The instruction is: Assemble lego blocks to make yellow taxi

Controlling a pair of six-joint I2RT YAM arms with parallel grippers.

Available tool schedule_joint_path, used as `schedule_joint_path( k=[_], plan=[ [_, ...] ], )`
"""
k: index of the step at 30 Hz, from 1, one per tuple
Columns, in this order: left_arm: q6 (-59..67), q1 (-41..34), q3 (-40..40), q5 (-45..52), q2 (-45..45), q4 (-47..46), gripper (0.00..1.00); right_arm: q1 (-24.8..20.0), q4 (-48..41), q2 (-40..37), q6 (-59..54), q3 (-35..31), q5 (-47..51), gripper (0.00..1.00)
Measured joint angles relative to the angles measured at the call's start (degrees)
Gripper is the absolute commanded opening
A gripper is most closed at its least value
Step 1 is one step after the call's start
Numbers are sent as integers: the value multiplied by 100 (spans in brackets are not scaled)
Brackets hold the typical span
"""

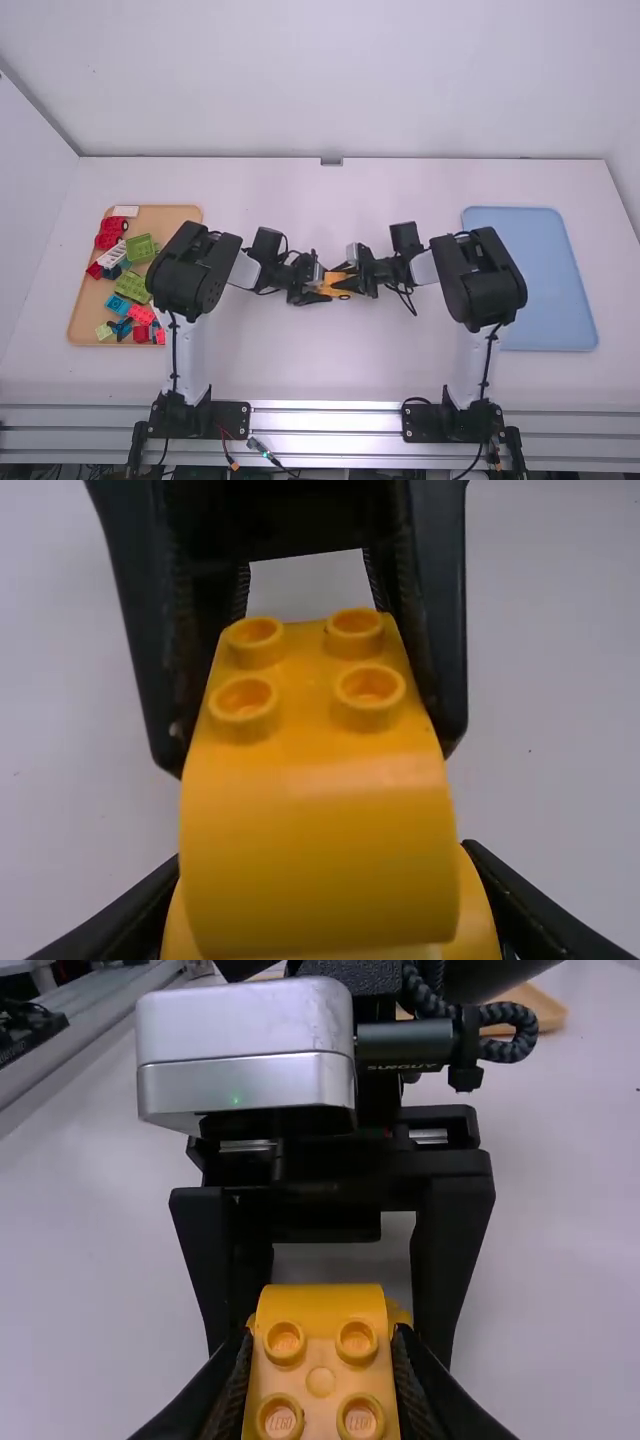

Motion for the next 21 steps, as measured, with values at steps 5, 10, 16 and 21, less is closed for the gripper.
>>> schedule_joint_path(
  k=[5, 10, 16, 21],
  plan=[
    [4, 48, 0, 13, 0, -20, 32, 81, 50, -2, 70, 31, 170, 0],
    [46, 107, 2, 31, 0, -50, 31, 149, 55, -2, 105, 81, 273, 0],
    [44, 107, 2, 28, 0, -39, 30, 149, 48, -4, 125, 81, 297, 0],
    [42, 107, 2, 22, 0, -28, 28, 155, -2, -22, 122, 85, 350, 0]
  ],
)
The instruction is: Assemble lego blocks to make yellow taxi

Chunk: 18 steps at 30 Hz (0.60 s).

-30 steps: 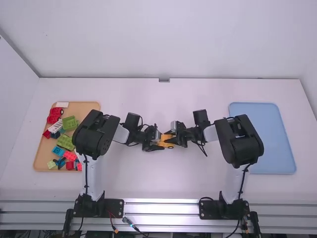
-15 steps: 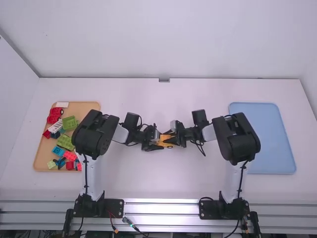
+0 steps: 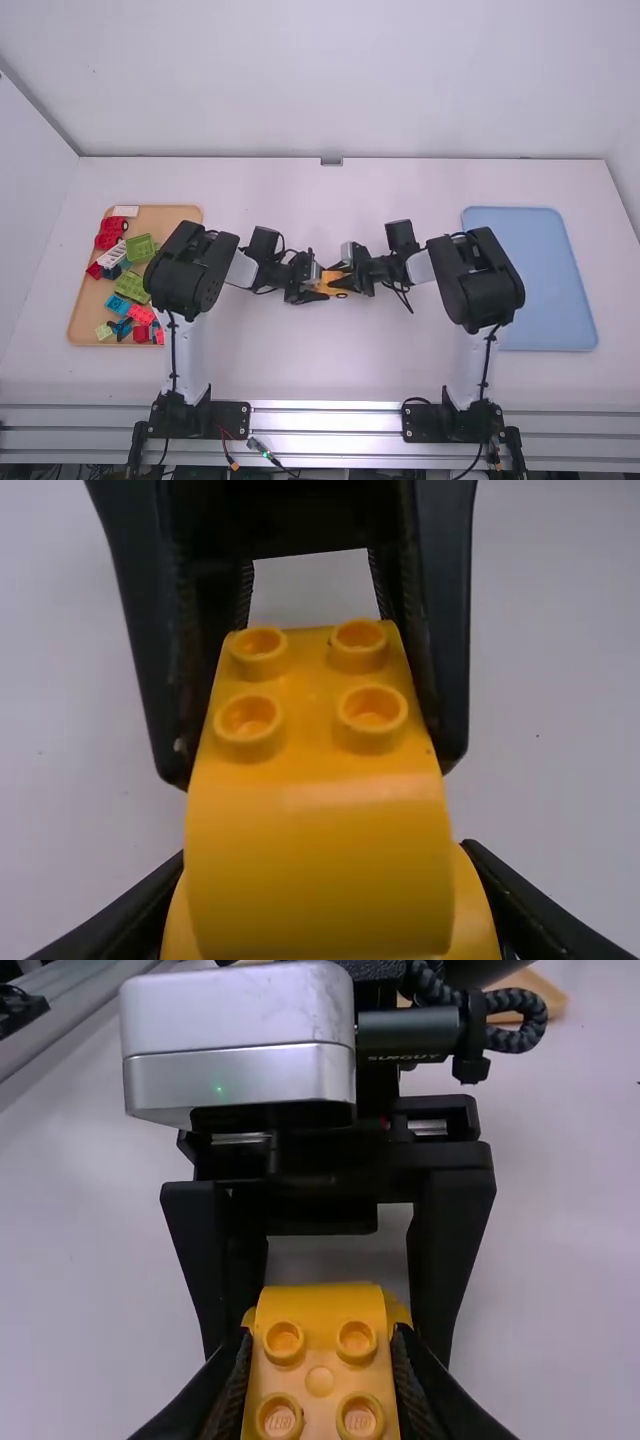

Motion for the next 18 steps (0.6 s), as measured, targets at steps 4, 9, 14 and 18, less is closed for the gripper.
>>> schedule_joint_path(
  k=[4, 9, 14, 18],
  plan=[
    [0, 11, 0, 0, 0, 2, 27, 66, -149, -70, 2, 35, 201, 0],
    [-4, 50, -2, -7, 0, 7, 27, 146, -472, -109, -37, 186, 400, 0],
    [-26, 61, 0, -20, -2, 22, 26, 181, -848, -140, -162, 328, 551, 0],
    [-42, 61, 0, -26, 0, 26, 26, 201, -1008, -166, -212, 387, 636, 0]
  ],
)
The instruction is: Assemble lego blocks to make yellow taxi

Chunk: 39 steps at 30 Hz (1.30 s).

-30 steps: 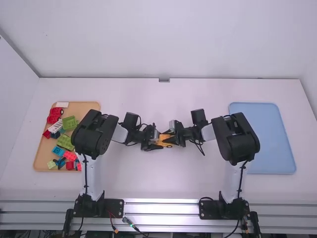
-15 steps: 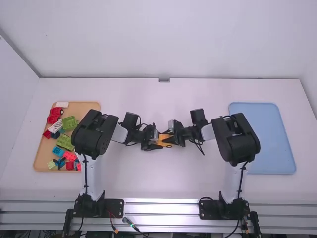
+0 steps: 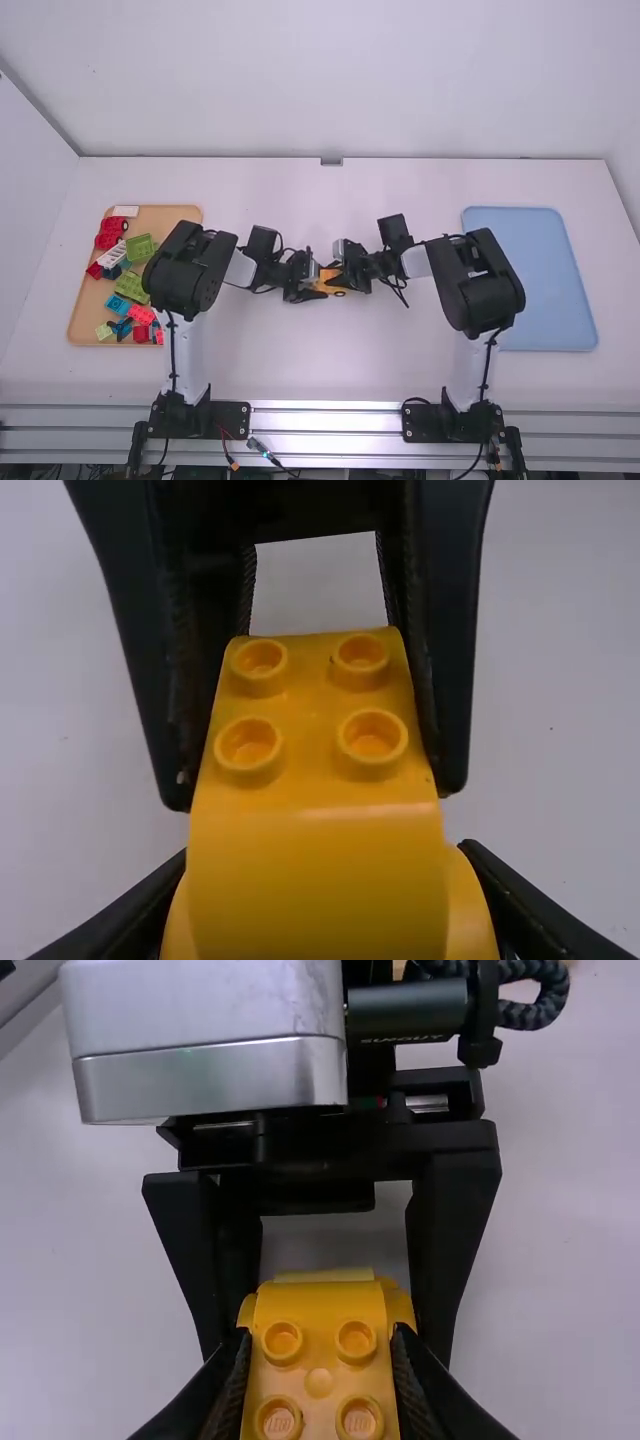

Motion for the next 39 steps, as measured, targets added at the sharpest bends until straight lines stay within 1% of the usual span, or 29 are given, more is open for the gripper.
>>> schedule_joint_path(
  k=[3, 6, 10, 11, 12, 13, 14, 21, 22, 24, 26, 29, 39],
  plan=[
    [-2, 0, 0, -11, 0, 9, 25, 13, -136, -7, -31, 61, 44, 0],
    [-13, 2, 0, -22, -7, 11, 25, 24, -398, -7, -70, 177, 103, 7],
    [-22, 0, 2, -33, -7, 17, 24, 79, -809, -83, -223, 317, 321, 11],
    [-22, 0, 2, -35, -7, 17, 24, 101, -872, -118, -243, 330, 398, 14],
    [-20, 0, 7, -35, -7, 13, 24, 114, -887, -136, -247, 332, 435, 15],
    [-17, 0, 11, -35, -7, 4, 24, 125, -901, -160, -258, 332, 479, 22],
    [-20, 2, 11, -37, -7, 4, 24, 138, -909, -177, -262, 332, 522, 25],
    [-20, 0, 11, -39, -7, 7, 24, 142, -918, -190, -282, 330, 560, 31],
    [-22, 0, 11, -39, -7, 7, 24, 142, -916, -190, -286, 330, 566, 34],
    [-22, 0, 13, -39, -7, 7, 24, 142, -920, -190, -282, 330, 579, 35],
    [-28, -22, 35, -68, -7, 4, 24, 177, -962, -170, -269, 326, 866, 38],
    [-46, -70, 48, -83, -7, 0, 22, 216, -951, -133, -273, 313, 1080, 38],
    [-63, -74, 55, -87, -7, -2, 22, 210, -866, -133, -275, 310, 1117, 43]
  ],
)
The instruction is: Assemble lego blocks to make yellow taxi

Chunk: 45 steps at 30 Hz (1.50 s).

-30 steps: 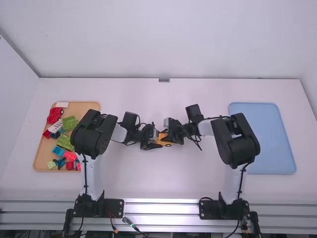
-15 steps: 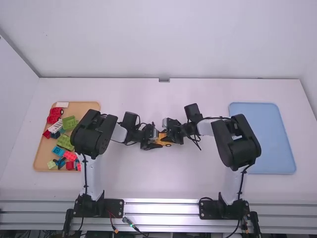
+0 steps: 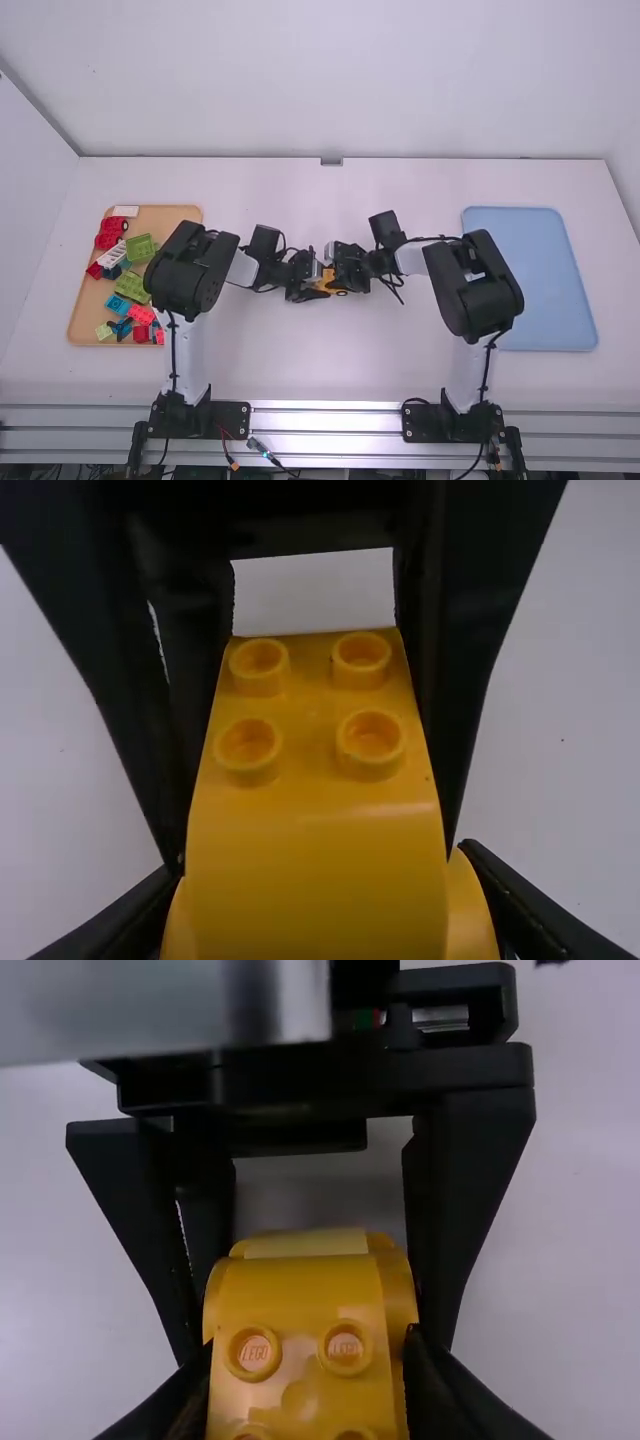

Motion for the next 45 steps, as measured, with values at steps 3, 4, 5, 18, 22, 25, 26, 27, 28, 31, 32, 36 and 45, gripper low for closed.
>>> schedule_joint_path(
  k=[3, 4, 5, 18, 22, 25, 26, 27, 28, 31, 32, 36, 45],
  plan=[
    [0, 0, -2, -7, 0, 7, 21, -13, 61, 0, 2, -4, -63, 44],
    [-2, 0, 0, -20, 0, 22, 21, -28, 94, 9, 0, -11, -87, 45],
    [2, -2, 13, -33, 0, 20, 21, -61, 144, 24, 2, -26, -146, 45],
    [0, -11, 31, -57, 0, 20, 33, -680, 127, 42, -345, -42, -1261, 62],
    [15, -13, 28, -37, 0, 0, 55, -898, 131, 2, -321, -39, -1386, 89],
    [26, -20, 28, -20, 0, -9, 64, -1038, 7, -55, -297, -39, -1394, 99],
    [26, -22, 28, -24, 0, -15, 68, -1091, -92, -72, -321, -39, -1397, 99],
    [20, -26, 28, -22, 0, -15, 72, -1121, -188, -81, -358, -39, -1399, 99],
    [26, -28, 31, -22, 0, -17, 79, -1167, -319, -83, -420, -39, -1408, 99],
    [9, -39, 28, -11, 0, -7, 99, -1250, -619, -83, -588, -39, -1410, 99],
    [-35, -44, 28, -15, 2, 11, 99, -1272, -765, -83, -688, -39, -1408, 99],
    [-254, -44, 31, -68, 2, 63, 99, -1285, -721, -85, -903, -105, -1410, 99],
    [-413, 175, 302, -367, -369, -1244, 99, -1263, 2035, -87, -116, -1215, -1303, 99]
  ],
)
